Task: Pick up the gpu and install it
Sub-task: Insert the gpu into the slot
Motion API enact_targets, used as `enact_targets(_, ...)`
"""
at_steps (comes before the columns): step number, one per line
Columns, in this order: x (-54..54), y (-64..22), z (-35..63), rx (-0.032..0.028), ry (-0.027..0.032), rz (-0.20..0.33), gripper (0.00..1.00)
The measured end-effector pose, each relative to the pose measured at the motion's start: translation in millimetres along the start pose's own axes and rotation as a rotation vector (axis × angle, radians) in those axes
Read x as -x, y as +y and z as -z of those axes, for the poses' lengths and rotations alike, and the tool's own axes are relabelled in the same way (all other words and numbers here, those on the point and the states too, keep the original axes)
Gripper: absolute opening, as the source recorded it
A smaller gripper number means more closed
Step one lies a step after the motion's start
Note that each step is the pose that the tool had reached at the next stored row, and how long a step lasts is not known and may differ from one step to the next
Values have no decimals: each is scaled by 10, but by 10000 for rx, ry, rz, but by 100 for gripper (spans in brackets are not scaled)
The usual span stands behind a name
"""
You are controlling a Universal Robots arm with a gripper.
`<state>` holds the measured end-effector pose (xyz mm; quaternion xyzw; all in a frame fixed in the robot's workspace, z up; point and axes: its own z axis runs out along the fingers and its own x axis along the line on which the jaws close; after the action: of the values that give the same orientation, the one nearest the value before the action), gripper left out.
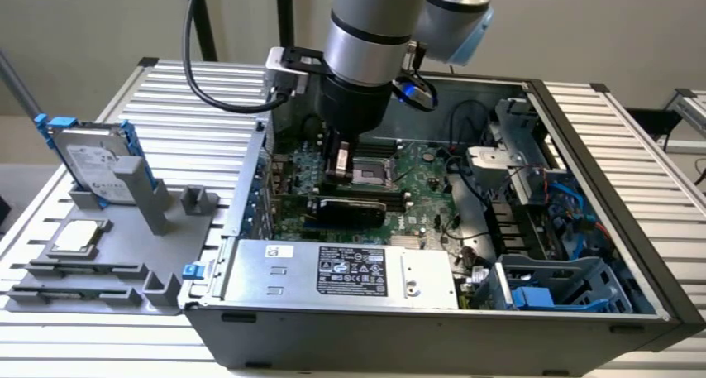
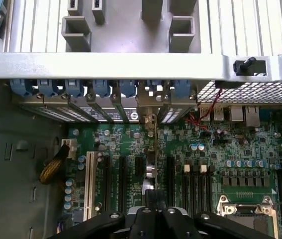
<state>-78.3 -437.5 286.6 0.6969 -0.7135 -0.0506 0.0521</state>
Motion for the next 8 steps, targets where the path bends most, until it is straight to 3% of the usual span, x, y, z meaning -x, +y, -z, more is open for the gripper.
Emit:
enact_targets(3, 10, 26, -39, -198, -2, 1, 11)
enact_targets(8, 9, 39, -110, -420, -5, 11, 11)
